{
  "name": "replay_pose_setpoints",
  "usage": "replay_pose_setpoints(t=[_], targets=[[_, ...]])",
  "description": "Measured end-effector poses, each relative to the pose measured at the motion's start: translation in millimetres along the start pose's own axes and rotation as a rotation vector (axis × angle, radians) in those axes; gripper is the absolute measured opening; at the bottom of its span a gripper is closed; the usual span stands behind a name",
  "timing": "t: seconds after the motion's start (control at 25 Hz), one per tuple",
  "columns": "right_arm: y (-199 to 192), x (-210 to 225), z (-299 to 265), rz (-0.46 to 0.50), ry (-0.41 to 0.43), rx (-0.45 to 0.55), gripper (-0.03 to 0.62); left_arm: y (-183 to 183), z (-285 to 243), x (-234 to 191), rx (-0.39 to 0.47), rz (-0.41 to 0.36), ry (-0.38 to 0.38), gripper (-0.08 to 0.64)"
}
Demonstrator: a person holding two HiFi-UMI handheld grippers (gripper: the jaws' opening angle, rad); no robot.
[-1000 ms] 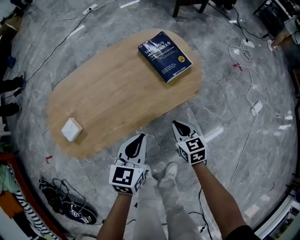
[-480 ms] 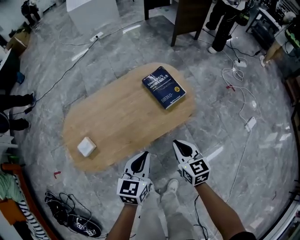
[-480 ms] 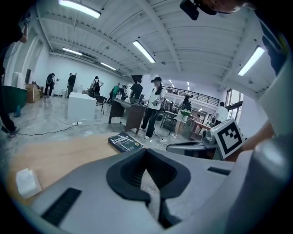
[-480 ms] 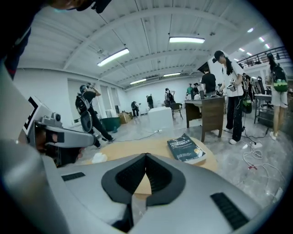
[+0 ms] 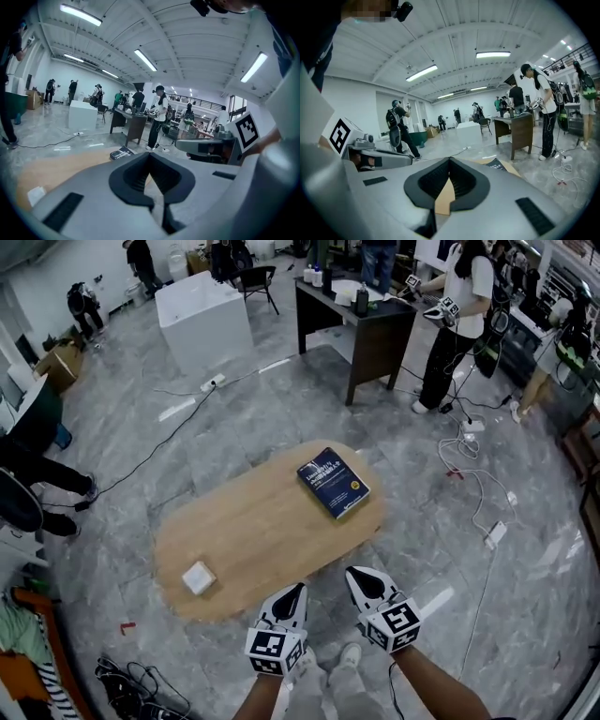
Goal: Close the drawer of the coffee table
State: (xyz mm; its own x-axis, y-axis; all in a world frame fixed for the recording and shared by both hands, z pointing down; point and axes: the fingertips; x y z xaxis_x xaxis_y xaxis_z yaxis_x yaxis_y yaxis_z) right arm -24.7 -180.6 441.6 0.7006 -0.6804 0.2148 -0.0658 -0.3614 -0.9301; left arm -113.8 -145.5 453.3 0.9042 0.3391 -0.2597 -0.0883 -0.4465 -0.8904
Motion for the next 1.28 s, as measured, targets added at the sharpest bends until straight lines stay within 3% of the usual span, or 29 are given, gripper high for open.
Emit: replay_pose_setpoints(t=[0.52, 0.96, 1.28], targets=[[81, -39, 27, 0.113, -0.001, 0.086, 0.012, 74, 33, 11, 0.115, -0.049, -0.043, 0.003], [111, -88, 32, 0.137, 0.036, 0.128, 0.012, 103, 78, 5, 0.138, -0.062, -0.092, 0.003], [155, -122, 34, 0.253, 0.082, 0.193, 0.012, 141, 100, 7, 0.196, -0.114, -0.104, 0.002]])
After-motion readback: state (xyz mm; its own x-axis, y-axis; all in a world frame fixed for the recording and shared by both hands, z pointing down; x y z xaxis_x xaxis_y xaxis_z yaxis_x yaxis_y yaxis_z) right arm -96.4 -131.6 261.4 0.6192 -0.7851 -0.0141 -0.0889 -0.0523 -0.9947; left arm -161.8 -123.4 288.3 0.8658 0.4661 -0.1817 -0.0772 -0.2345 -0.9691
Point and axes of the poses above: the fingertips, and each gripper's own axes: z backward along the fingers, x to its right, y out of its top, and after that the axes turned 2 degrees about y, right-handed
